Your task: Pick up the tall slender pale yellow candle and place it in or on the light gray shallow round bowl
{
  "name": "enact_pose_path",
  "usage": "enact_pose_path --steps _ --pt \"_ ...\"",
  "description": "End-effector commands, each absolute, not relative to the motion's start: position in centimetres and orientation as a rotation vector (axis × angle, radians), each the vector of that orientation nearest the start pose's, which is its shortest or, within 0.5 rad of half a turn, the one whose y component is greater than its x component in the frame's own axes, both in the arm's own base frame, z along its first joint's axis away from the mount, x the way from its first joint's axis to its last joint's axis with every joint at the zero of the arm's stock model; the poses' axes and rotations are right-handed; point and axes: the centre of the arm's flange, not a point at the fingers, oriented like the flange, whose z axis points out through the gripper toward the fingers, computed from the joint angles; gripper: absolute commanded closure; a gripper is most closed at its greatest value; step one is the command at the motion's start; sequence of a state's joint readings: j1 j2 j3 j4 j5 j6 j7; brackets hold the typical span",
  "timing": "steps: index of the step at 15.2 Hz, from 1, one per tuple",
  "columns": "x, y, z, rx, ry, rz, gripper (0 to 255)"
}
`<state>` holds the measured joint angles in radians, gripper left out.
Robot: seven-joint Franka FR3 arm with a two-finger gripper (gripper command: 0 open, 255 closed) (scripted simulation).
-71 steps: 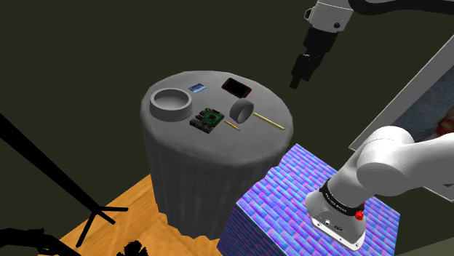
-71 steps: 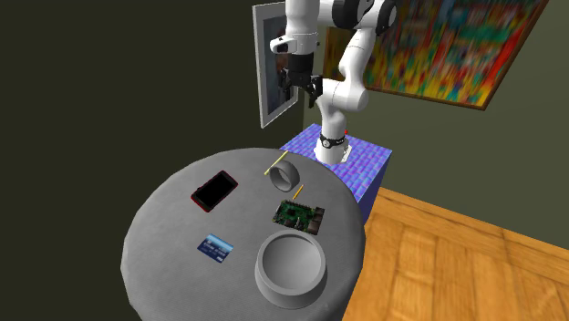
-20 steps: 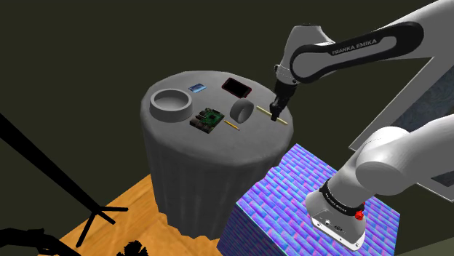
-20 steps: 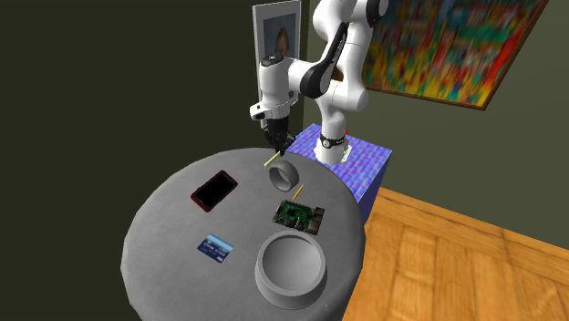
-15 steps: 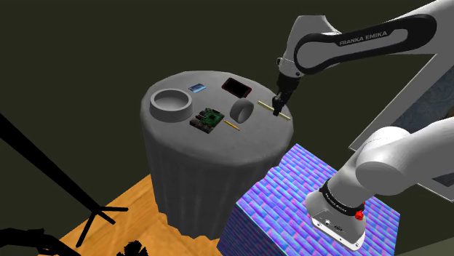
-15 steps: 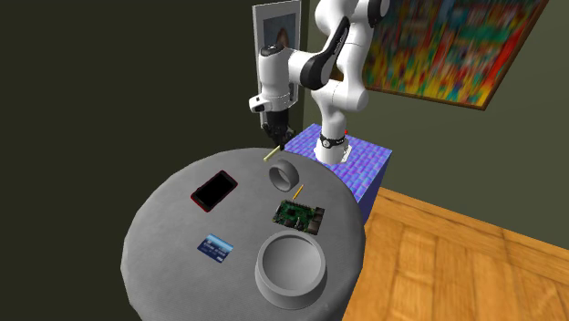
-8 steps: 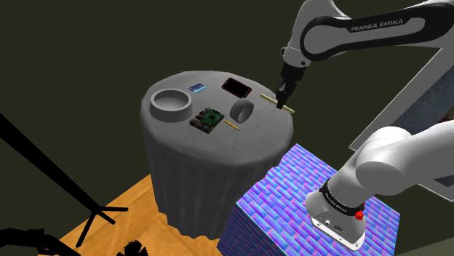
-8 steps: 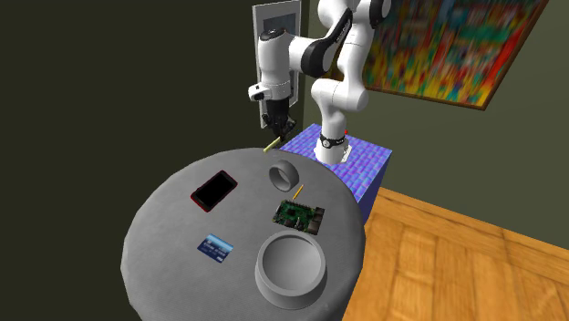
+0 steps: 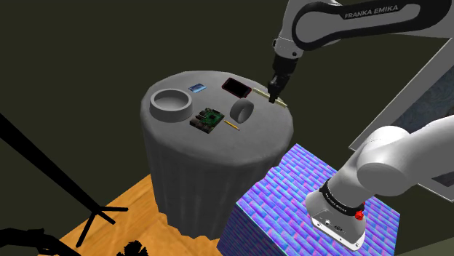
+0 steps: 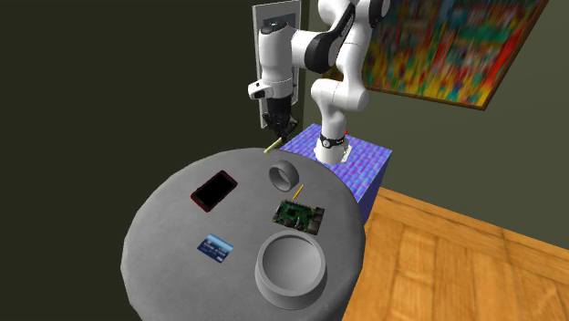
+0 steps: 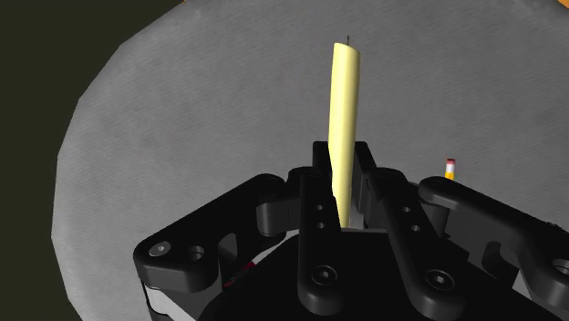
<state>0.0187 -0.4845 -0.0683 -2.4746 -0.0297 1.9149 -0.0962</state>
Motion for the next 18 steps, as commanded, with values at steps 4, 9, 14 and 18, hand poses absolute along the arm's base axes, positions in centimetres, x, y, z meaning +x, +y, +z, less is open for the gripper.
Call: enact_pose_path --steps 4,9,14,18 --pt "44.0 2.1 45.8 -3.128 -0.104 0.119 255" --pt "48.8 6.6 45.8 -3.128 -0.104 0.119 255" --pt "53.6 11.2 45.9 -3.128 -0.104 0.119 255" --pt "57.4 14.8 45.9 -3.128 -0.104 0.119 255"
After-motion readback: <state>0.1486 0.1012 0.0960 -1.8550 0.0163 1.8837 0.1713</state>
